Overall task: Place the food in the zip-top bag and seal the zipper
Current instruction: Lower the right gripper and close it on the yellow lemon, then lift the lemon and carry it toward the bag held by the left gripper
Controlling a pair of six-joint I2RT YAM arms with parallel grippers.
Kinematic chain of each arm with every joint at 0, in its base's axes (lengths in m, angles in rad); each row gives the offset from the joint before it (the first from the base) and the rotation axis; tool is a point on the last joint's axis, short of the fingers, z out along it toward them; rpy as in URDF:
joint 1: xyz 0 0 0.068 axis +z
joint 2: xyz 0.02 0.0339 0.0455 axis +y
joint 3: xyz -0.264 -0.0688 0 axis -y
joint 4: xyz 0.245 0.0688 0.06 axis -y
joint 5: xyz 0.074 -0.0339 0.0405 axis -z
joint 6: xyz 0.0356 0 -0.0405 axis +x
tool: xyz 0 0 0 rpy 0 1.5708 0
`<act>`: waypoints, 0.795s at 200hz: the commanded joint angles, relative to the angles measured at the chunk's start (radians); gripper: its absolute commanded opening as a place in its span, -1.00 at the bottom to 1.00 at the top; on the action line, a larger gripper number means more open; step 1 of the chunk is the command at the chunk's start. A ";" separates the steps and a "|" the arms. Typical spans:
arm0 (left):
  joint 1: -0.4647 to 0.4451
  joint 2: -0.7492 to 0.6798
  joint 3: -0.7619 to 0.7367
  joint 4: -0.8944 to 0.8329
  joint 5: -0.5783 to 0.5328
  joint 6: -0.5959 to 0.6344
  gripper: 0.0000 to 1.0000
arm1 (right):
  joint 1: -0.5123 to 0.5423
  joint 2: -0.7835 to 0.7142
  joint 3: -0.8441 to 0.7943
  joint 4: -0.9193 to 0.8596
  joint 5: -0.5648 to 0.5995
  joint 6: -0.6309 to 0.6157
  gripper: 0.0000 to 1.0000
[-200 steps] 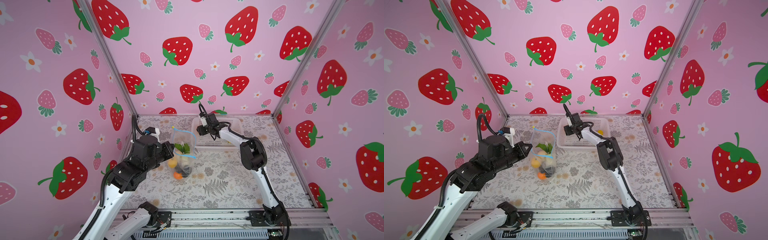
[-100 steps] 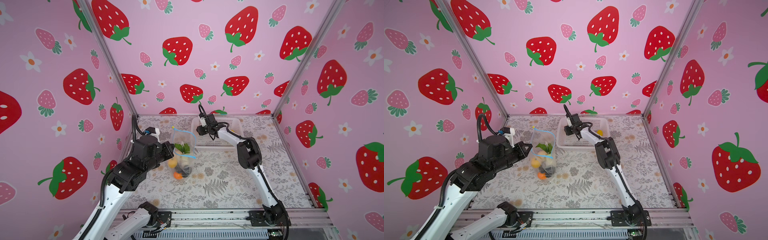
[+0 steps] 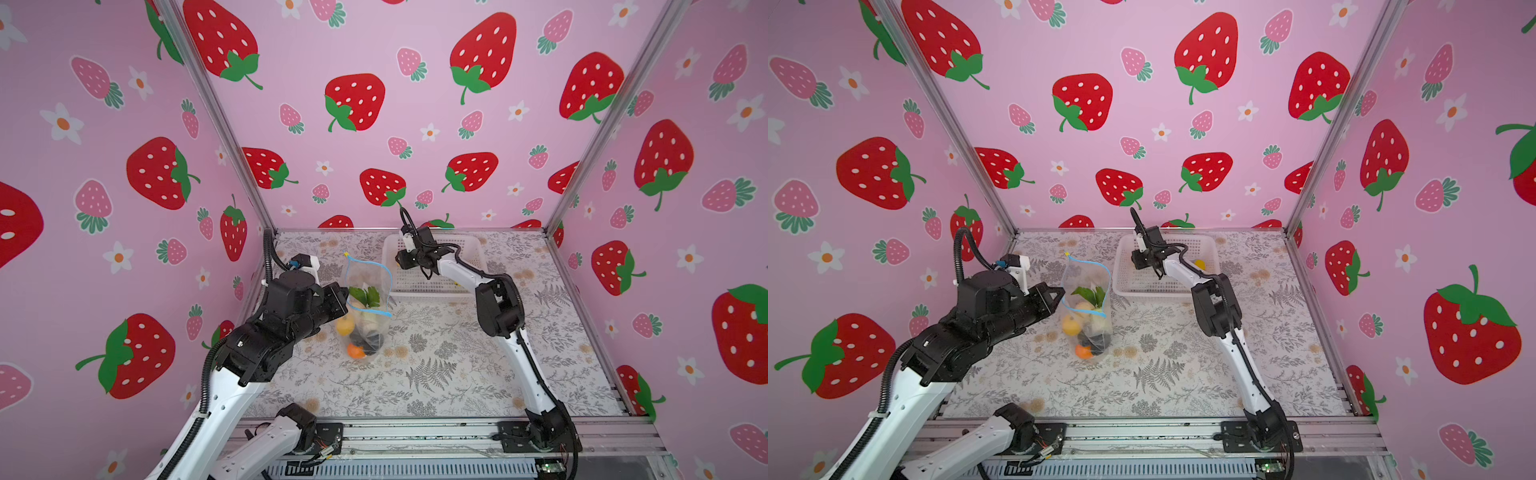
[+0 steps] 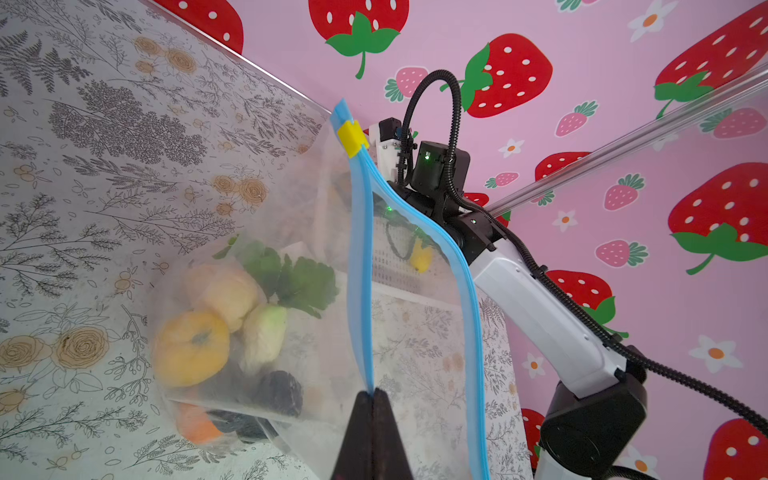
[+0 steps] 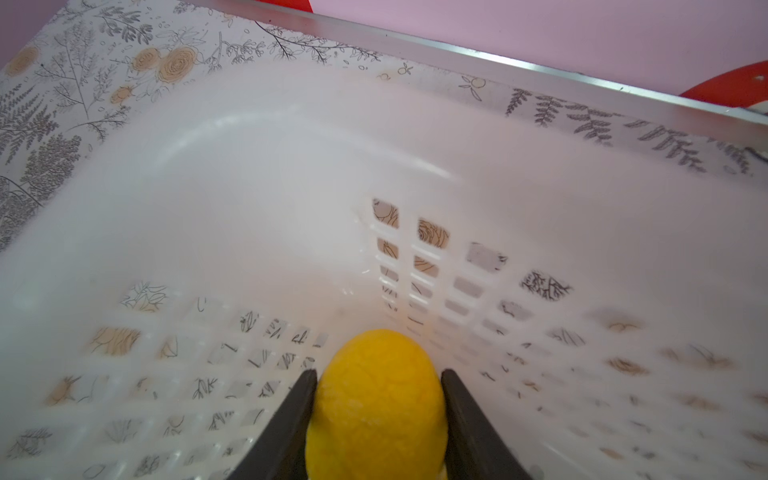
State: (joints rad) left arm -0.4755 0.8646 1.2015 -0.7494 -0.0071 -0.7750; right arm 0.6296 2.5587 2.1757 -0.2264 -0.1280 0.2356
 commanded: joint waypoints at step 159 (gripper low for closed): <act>0.009 -0.035 -0.029 0.043 -0.013 0.000 -1.00 | -0.003 -0.311 -0.216 -0.024 0.028 -0.028 -0.28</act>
State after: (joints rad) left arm -0.4728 0.8482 1.1744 -0.7292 -0.0074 -0.7750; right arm 0.6296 2.3180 2.0060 -0.2512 -0.1047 0.2287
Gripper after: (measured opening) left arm 0.045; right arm 0.448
